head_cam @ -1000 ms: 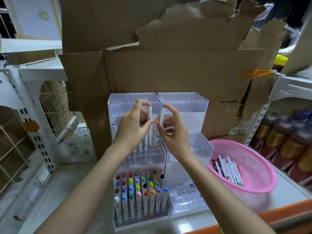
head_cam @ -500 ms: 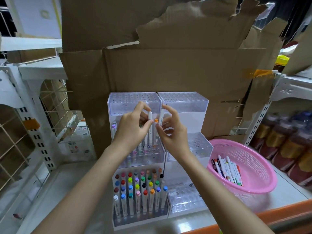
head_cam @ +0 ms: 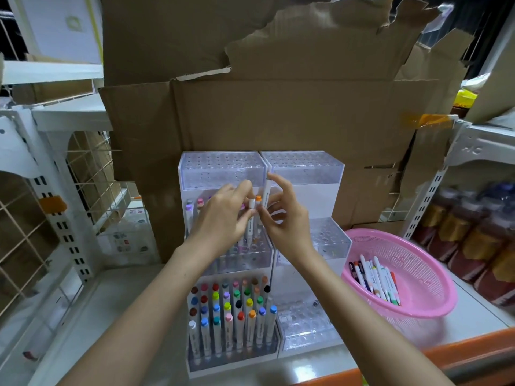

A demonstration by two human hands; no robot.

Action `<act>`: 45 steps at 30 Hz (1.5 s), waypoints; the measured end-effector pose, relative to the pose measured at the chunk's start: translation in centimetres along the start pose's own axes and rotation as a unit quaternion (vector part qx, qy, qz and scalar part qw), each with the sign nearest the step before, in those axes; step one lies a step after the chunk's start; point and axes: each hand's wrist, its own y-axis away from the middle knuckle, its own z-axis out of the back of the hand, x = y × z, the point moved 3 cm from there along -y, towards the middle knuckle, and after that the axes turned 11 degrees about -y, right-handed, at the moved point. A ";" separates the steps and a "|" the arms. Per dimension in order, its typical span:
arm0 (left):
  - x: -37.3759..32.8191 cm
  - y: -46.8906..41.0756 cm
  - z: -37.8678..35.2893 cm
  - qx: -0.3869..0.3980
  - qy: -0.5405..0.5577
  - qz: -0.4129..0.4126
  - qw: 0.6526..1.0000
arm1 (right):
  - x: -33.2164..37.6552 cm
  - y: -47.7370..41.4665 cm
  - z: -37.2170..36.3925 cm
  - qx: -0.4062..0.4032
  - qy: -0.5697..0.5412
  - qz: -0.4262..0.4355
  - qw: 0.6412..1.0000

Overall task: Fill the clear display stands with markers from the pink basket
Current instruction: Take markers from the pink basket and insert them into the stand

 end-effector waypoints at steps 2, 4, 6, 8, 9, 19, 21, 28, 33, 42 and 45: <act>0.0 0.1 0.0 -0.010 -0.013 -0.006 1.000 | 0.0 0.0 0.0 -0.002 -0.003 -0.002 1.000; 0.1 0.1 0.2 -0.020 -0.018 -0.005 1.000 | -0.1 0.0 0.0 -0.003 -0.002 -0.004 1.000; 0.1 0.2 0.2 -0.028 -0.022 -0.003 0.999 | 0.0 0.0 0.0 -0.002 0.000 -0.001 1.000; 0.1 0.2 0.2 -0.035 -0.027 -0.002 0.999 | -0.1 0.0 0.0 0.000 0.001 0.001 1.000; 0.1 0.2 0.2 -0.039 -0.029 0.000 0.999 | -0.1 0.1 0.0 0.001 0.001 -0.001 1.000; -0.5 0.8 -0.2 -0.085 -0.126 0.007 0.988 | -0.2 0.0 -0.1 0.003 0.008 -0.008 1.000; -0.5 0.9 -0.2 -0.087 -0.133 -0.001 0.987 | -0.2 0.0 -0.1 0.003 0.012 -0.009 1.000; 0.1 2.1 0.0 -0.082 -0.145 -0.037 0.985 | 0.0 0.2 0.0 0.013 0.018 -0.024 0.999; 0.4 2.5 0.2 -0.074 -0.122 -0.044 0.989 | 0.3 0.9 -0.1 0.035 0.031 -0.058 0.997; 0.3 2.6 0.1 -0.074 -0.112 -0.038 0.990 | 1.0 0.6 -0.1 0.082 0.057 -0.060 0.993; 0.3 2.6 0.2 -0.074 -0.115 -0.041 0.990 | 1.1 0.1 0.0 0.087 0.068 -0.069 0.991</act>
